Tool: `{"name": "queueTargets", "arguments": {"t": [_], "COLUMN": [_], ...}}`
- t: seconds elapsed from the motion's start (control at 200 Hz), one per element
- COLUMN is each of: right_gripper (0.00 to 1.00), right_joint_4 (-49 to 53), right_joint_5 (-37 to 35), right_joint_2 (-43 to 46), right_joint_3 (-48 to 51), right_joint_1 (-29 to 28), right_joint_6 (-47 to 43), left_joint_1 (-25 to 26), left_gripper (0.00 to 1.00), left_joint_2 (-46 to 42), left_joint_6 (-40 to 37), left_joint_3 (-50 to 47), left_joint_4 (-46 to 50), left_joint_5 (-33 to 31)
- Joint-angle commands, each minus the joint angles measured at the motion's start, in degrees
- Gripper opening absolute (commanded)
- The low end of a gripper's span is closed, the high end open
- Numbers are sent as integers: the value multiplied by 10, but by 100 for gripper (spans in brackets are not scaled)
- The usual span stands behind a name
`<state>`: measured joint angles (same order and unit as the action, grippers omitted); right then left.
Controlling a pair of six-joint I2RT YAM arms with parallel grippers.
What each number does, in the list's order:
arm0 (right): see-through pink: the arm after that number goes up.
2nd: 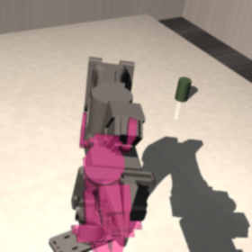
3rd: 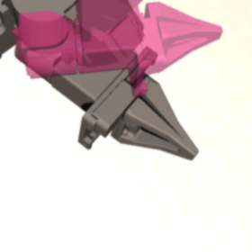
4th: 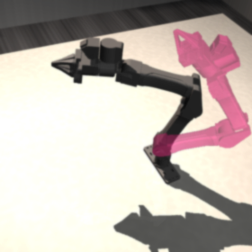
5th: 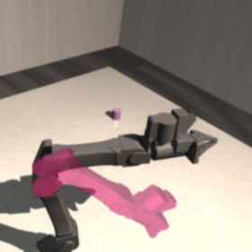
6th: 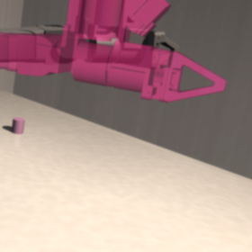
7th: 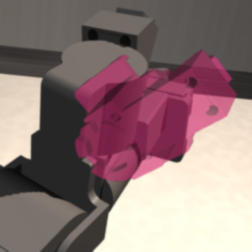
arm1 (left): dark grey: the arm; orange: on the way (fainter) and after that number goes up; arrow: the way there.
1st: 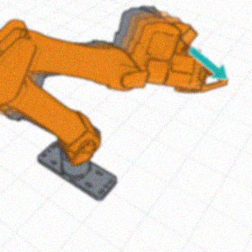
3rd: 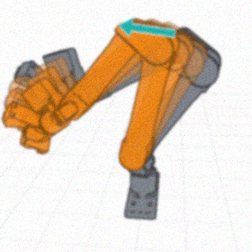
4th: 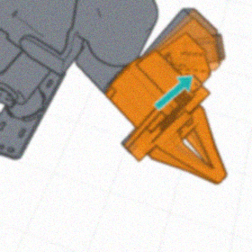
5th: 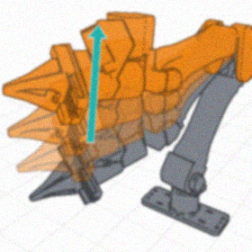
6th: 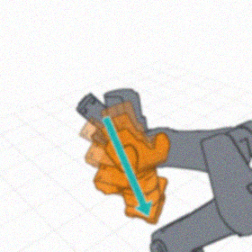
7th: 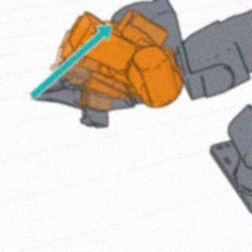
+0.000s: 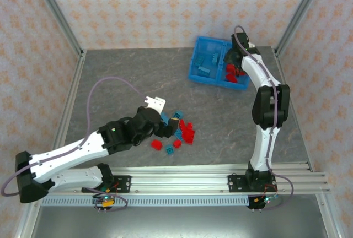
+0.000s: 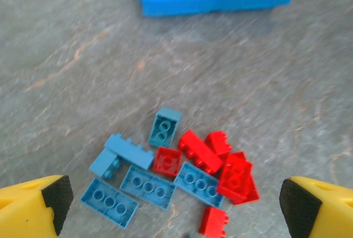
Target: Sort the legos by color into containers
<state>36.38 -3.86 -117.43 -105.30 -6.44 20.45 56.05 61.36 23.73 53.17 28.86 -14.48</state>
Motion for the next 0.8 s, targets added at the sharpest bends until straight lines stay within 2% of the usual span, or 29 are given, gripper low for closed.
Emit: {"name": "queueTargets", "arguments": {"t": [0.0, 0.14, 0.28, 0.325, 0.496, 0.631, 0.796], "right_gripper": [84, 85, 90, 91, 94, 96, 97], "right_joint_4": [8, -27, -14, 10, 210, 316, 309], "right_joint_5": [29, 96, 241, 281, 372, 375, 384], "right_joint_2": [80, 220, 394, 444, 582, 651, 699], "right_joint_3": [44, 185, 333, 366, 426, 448, 487], "right_joint_1": [1, 1, -4, -11, -43, -58, -58], "right_joint_6": [-3, 4, -15, -27, -67, -81, -53], "left_joint_1": [-43, -86, -104, -110, -124, -136, -139], "left_gripper": [100, 99, 97, 97, 96, 94, 79], "left_joint_2": [45, 118, 210, 243, 369, 441, 511], "left_joint_6": [65, 58, 24, 10, -80, -113, -134], "left_joint_3": [35, 70, 129, 148, 222, 260, 294], "left_joint_4": [55, 49, 51, 51, 85, 90, 83], "left_joint_5": [8, 73, 99, 108, 116, 150, 169]}}
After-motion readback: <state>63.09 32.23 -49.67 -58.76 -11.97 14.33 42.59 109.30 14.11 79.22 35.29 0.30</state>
